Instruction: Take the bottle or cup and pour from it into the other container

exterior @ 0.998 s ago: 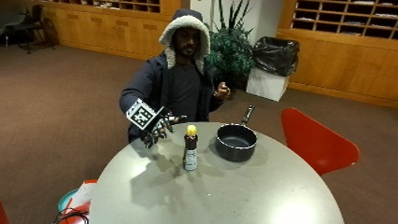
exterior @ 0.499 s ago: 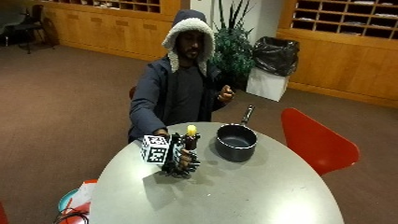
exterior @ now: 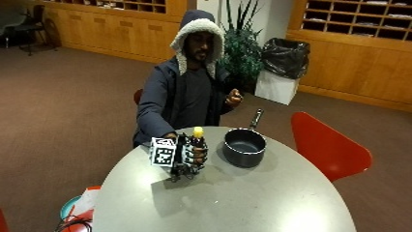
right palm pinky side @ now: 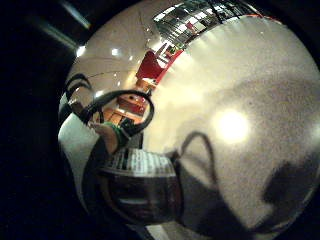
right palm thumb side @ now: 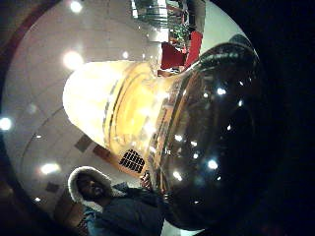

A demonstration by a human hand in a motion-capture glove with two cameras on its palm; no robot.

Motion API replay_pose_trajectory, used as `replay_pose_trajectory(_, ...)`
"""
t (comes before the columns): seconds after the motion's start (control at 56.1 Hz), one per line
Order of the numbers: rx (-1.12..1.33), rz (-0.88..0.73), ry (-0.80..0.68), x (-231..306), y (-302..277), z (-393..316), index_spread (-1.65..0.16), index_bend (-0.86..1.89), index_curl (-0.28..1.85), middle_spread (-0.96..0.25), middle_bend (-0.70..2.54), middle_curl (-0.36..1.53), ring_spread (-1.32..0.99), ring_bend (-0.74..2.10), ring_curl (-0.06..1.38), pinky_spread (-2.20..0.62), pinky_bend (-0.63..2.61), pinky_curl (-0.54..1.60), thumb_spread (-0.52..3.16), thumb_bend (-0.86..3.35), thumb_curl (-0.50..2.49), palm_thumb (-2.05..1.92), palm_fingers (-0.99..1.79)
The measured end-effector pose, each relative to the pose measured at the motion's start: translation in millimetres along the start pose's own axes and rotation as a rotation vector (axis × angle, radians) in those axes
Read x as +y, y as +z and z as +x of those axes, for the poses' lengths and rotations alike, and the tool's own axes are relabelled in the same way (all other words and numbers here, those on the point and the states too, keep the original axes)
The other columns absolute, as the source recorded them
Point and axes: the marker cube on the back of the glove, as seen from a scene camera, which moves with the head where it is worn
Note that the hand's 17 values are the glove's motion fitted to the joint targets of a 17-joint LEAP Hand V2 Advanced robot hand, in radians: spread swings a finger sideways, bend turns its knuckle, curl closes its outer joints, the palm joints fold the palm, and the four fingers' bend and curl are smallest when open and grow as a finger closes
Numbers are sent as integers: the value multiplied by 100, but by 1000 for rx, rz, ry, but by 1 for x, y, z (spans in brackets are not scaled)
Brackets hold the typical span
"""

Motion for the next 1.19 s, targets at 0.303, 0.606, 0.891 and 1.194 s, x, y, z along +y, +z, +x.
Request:
replay_pose_trajectory(0.303,97,-191,52,-21,-22,-98,-26,26,48,-22,50,48,-17,62,41,-2,30,36,32,-3,69,101,132)
replay_pose_trajectory(0.606,609,-381,-171,-20,21,-176,-26,26,52,-23,52,50,-18,63,44,-9,33,37,29,-3,74,99,132)
replay_pose_trajectory(0.891,1221,-776,-345,-31,85,-185,-25,25,53,-23,52,50,-18,64,44,-10,34,37,28,-3,76,98,132)
replay_pose_trajectory(1.194,1635,-921,-512,-2,145,-184,-25,25,55,-22,52,51,-19,61,44,-12,34,38,27,-3,78,99,132)
